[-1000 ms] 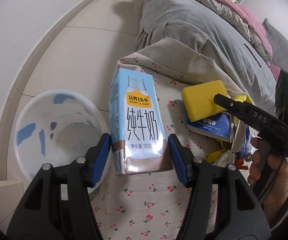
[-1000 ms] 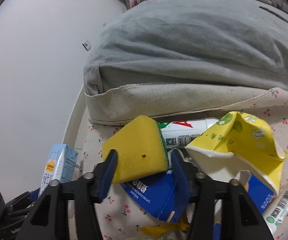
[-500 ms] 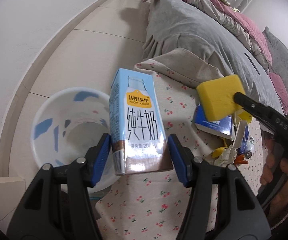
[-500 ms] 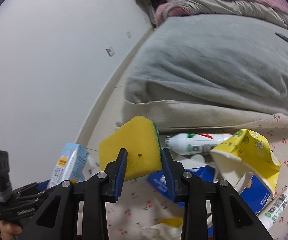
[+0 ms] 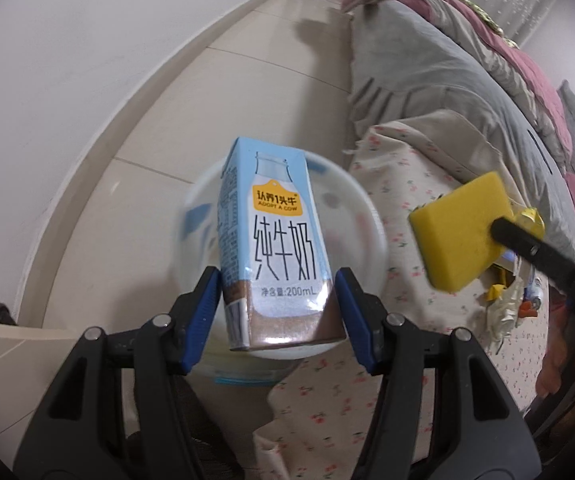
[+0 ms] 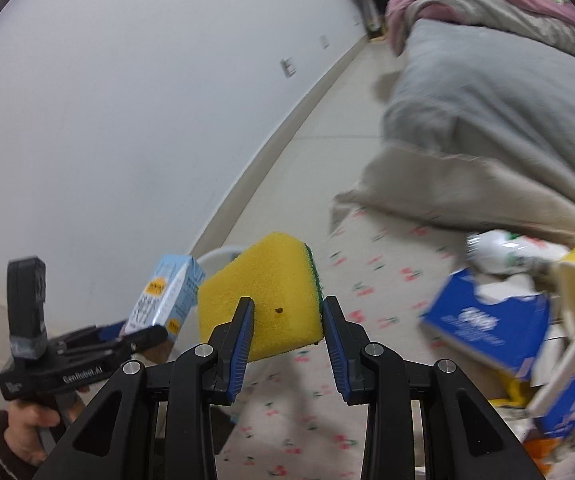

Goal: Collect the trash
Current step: 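Carry carton and sponge over the white bin and open both tools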

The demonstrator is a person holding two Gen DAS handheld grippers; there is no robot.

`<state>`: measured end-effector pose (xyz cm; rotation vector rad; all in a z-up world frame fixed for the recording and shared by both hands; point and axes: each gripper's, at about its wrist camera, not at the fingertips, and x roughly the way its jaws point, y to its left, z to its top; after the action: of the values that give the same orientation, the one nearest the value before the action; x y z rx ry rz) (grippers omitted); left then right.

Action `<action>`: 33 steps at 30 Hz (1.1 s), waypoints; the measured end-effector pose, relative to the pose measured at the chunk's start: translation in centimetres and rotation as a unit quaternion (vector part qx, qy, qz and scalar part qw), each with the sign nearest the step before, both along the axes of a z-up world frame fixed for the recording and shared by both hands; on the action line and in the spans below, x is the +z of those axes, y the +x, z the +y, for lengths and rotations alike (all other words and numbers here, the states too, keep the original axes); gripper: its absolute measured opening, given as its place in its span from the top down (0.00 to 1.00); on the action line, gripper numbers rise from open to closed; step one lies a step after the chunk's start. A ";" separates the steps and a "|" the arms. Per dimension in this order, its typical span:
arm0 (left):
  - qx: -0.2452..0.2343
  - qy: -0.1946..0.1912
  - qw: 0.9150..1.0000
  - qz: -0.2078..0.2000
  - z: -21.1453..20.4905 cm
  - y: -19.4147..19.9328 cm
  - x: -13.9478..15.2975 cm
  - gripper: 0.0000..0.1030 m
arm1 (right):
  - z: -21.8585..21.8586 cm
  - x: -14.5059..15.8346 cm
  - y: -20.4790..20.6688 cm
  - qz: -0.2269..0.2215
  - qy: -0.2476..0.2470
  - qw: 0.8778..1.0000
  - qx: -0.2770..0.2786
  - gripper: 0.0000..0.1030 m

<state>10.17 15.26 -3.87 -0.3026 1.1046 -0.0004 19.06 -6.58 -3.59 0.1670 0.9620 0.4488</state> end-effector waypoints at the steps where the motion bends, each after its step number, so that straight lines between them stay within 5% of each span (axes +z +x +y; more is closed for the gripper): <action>1: 0.003 0.001 1.000 0.002 0.4 -0.1 -0.2 0.42 | 0.6 -0.5 0.3 0.004 -0.002 1.000 0.005 0.66; 9: 0.009 0.006 1.000 0.009 2.1 -0.7 -1.0 0.42 | 5.0 -4.1 0.8 0.025 -0.015 0.999 0.040 0.61; 10: 0.008 0.005 1.000 0.009 2.3 -0.7 -1.0 0.42 | 5.4 -4.5 0.9 0.027 -0.015 0.998 0.047 0.58; 12: 0.005 0.001 1.000 0.008 2.6 -0.7 -1.2 0.42 | 6.2 -5.5 2.2 0.031 -0.023 0.998 0.046 0.36; 15: -0.001 -0.001 1.000 0.015 2.8 -0.4 -1.7 0.41 | 6.5 -6.2 2.9 0.030 -0.026 0.998 0.042 0.34; 33: -0.010 -0.006 0.999 0.043 1.1 1.9 -3.2 0.40 | -2.7 0.0 -1.3 -0.011 -0.055 0.998 -0.023 0.32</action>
<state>12.03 16.35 -7.12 -0.3040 1.1925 -0.0121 17.76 -9.32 -3.57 0.0845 0.9567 0.3530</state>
